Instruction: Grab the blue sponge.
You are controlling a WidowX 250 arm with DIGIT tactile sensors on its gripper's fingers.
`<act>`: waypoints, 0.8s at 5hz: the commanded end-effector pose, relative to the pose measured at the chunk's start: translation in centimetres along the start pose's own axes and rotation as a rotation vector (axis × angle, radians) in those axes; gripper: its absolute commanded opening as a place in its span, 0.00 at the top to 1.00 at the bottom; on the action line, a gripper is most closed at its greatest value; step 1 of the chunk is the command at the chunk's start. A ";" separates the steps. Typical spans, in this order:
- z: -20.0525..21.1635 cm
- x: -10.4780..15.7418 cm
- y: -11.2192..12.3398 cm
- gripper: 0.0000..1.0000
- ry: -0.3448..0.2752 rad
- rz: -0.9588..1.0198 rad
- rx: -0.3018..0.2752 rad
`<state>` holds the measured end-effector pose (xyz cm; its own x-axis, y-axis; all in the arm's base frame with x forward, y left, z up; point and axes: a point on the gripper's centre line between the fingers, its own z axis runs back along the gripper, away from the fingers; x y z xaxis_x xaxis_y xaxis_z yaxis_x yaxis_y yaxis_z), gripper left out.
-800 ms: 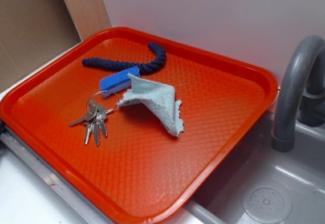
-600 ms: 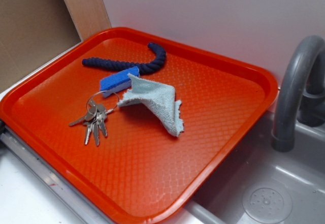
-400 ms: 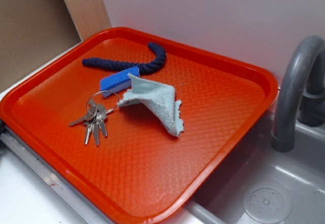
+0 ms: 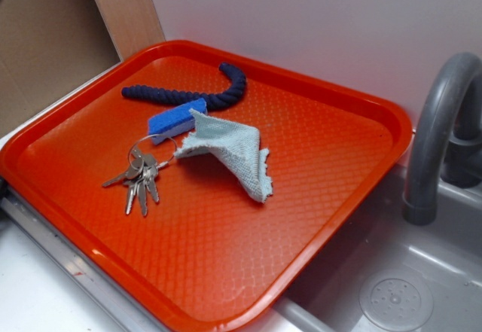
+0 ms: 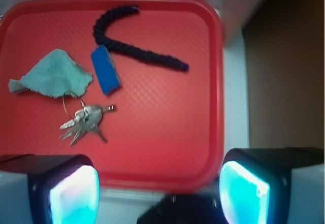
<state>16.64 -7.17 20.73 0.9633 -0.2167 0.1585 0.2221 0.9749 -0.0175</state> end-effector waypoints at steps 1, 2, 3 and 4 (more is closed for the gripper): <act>-5.7 5.6 -3.8 0.00 -0.011 -0.155 -0.059; -9.9 6.8 -4.3 0.00 0.036 -0.193 -0.135; -13.7 6.2 -6.7 0.00 0.114 -0.277 -0.195; -16.4 4.9 -8.1 0.00 0.212 -0.316 -0.156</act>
<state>22.40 -15.63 4.18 0.8573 -0.5083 -0.0820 0.4930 0.8563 -0.1542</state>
